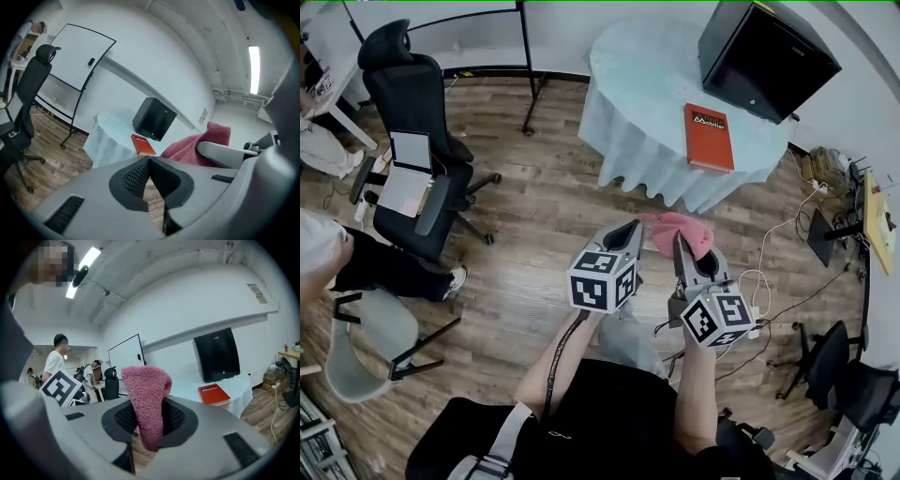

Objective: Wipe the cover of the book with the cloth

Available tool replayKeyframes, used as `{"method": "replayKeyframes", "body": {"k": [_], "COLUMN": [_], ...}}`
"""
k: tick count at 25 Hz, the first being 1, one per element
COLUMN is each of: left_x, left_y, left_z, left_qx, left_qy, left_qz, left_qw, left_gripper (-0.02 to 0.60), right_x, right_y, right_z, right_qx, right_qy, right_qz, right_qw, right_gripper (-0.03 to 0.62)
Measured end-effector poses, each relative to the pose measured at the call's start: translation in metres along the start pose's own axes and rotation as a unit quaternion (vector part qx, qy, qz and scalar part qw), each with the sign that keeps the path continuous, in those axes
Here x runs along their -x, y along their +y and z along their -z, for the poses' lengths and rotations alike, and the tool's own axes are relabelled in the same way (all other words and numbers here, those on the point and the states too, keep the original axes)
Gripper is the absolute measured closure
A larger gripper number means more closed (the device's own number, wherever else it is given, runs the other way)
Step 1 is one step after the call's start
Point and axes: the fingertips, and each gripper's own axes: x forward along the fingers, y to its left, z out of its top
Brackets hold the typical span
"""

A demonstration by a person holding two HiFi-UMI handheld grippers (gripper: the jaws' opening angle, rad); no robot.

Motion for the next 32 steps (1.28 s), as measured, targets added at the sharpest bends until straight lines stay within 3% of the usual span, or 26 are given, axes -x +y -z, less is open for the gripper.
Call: {"method": "replayKeyframes", "body": {"k": [7, 13, 17, 20, 25, 32], "left_x": [-0.074, -0.14, -0.163, -0.183, -0.212, -0.267], "left_y": [0.0, -0.035, -0.063, -0.068, -0.08, -0.048], "left_z": [-0.01, -0.049, -0.061, -0.069, -0.086, -0.08], "left_qx": [-0.009, -0.055, -0.072, -0.081, -0.079, -0.038], "left_qy": [0.035, 0.038, 0.027, 0.031, 0.02, 0.056], "left_qz": [-0.02, -0.008, -0.001, -0.007, 0.014, 0.01], "left_qw": [0.9992, 0.9977, 0.997, 0.9962, 0.9966, 0.9977], "left_gripper": [0.569, 0.569, 0.568, 0.569, 0.569, 0.569], "right_x": [-0.037, -0.061, -0.069, -0.071, -0.078, -0.12], "right_y": [-0.079, -0.144, -0.19, -0.196, -0.217, -0.247], "right_z": [-0.006, -0.042, -0.044, -0.058, -0.075, -0.065], "right_qx": [-0.045, -0.068, -0.042, -0.046, -0.045, -0.043], "right_qy": [-0.001, -0.036, -0.002, -0.014, -0.026, 0.015], "right_qz": [0.011, 0.003, 0.007, -0.018, -0.013, 0.0], "right_qw": [0.999, 0.997, 0.999, 0.999, 0.999, 0.999], "right_gripper": [0.503, 0.503, 0.503, 0.503, 0.503, 0.503]}}
